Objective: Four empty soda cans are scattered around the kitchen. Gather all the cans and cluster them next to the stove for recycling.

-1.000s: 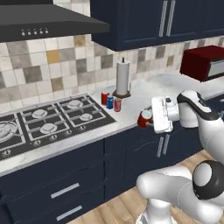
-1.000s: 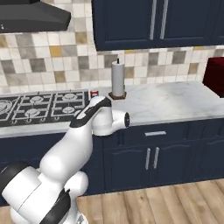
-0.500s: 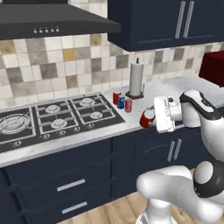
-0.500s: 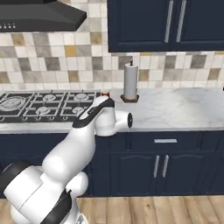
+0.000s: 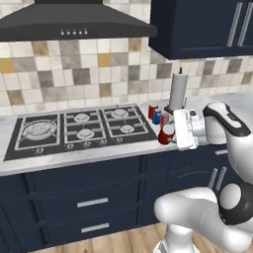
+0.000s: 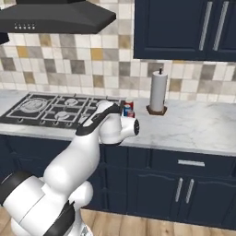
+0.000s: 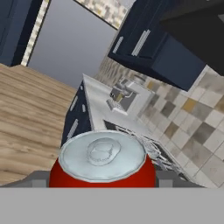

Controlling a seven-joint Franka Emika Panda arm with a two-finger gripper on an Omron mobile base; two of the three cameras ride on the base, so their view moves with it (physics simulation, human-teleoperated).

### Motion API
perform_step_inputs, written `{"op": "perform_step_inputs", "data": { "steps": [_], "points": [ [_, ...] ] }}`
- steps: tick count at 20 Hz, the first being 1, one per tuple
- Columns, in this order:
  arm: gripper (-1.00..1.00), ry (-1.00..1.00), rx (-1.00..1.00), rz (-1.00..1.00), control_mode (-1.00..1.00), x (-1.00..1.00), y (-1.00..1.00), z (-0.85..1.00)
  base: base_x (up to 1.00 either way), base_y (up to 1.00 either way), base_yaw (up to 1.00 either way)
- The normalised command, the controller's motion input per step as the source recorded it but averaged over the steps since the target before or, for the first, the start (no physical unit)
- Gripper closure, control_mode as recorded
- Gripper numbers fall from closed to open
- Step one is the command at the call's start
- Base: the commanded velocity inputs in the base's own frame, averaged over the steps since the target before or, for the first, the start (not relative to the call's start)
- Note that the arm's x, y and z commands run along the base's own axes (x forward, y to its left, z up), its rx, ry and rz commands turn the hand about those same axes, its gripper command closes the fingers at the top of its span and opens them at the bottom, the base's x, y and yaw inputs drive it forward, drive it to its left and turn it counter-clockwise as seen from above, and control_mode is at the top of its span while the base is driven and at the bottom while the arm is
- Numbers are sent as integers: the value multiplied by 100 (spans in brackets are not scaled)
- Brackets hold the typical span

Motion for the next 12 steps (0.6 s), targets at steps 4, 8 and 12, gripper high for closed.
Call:
{"op": "perform_step_inputs", "data": {
  "steps": [4,8,12],
  "points": [
    [100,0,0,0,100,0,0,0,33,-37,33],
    [100,0,0,0,100,0,0,0,31,-36,32],
    [100,0,0,0,100,0,0,0,16,-51,25]
  ]
}}
